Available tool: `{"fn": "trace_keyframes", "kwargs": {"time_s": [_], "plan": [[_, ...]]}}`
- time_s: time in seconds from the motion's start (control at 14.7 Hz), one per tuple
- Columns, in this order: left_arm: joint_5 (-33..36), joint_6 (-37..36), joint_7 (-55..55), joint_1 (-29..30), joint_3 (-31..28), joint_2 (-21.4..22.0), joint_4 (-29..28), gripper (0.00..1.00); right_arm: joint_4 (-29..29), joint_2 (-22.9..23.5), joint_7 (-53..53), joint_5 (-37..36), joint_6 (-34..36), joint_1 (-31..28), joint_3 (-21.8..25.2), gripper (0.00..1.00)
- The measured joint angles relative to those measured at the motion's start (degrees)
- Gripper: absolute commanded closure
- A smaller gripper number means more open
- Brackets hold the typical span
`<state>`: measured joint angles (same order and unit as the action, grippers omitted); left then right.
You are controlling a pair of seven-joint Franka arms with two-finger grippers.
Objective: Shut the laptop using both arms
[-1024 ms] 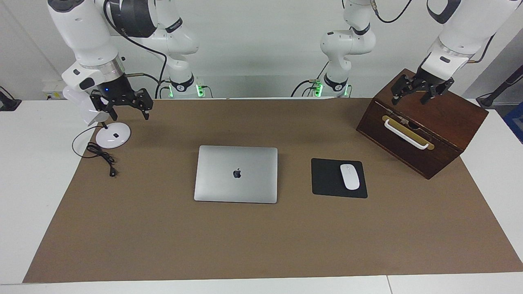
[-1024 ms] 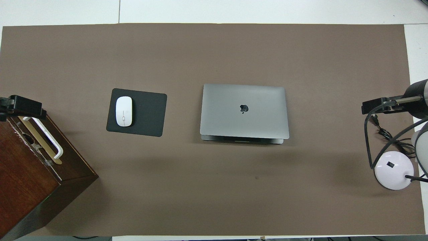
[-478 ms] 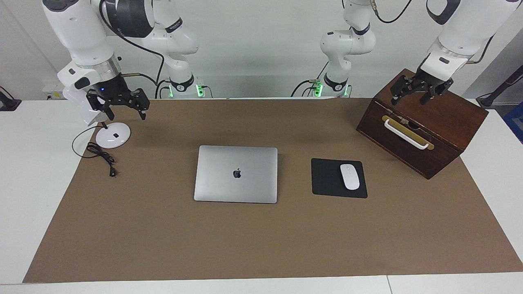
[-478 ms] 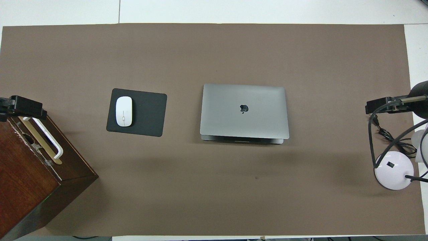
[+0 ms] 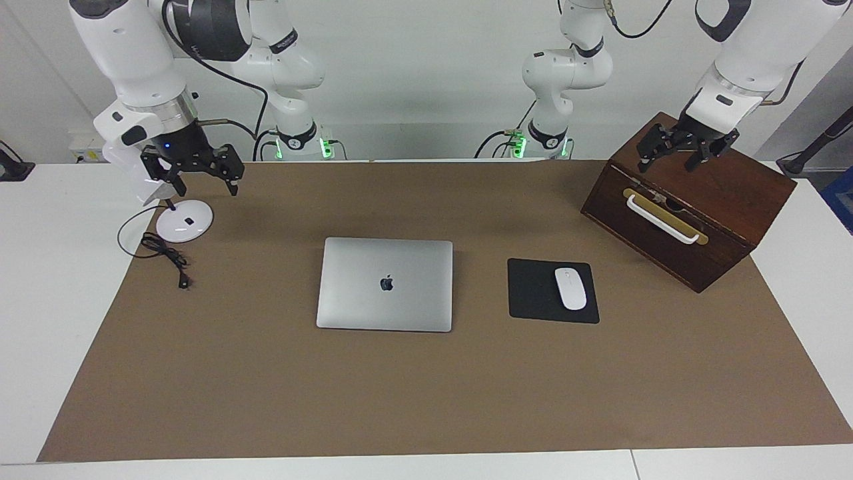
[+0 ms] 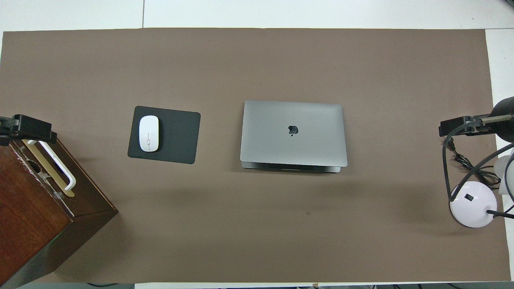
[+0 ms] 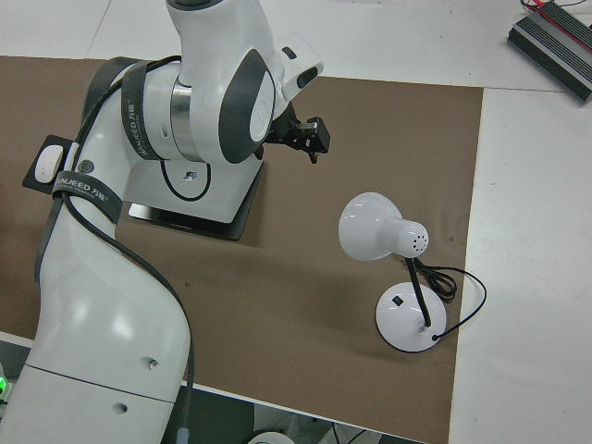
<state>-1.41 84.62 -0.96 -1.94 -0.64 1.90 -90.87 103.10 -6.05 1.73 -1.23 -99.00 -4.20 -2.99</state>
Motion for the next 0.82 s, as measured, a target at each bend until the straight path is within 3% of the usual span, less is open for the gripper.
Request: {"fn": "trace_keyframes", "kwargs": {"time_s": [0.82], "plan": [[0.0, 0.9, 0.0, 0.0, -0.1, 0.0, -1.0, 0.00, 0.1, 0.0, 0.0, 0.0, -2.8, 0.4, -0.4, 0.00]]}}
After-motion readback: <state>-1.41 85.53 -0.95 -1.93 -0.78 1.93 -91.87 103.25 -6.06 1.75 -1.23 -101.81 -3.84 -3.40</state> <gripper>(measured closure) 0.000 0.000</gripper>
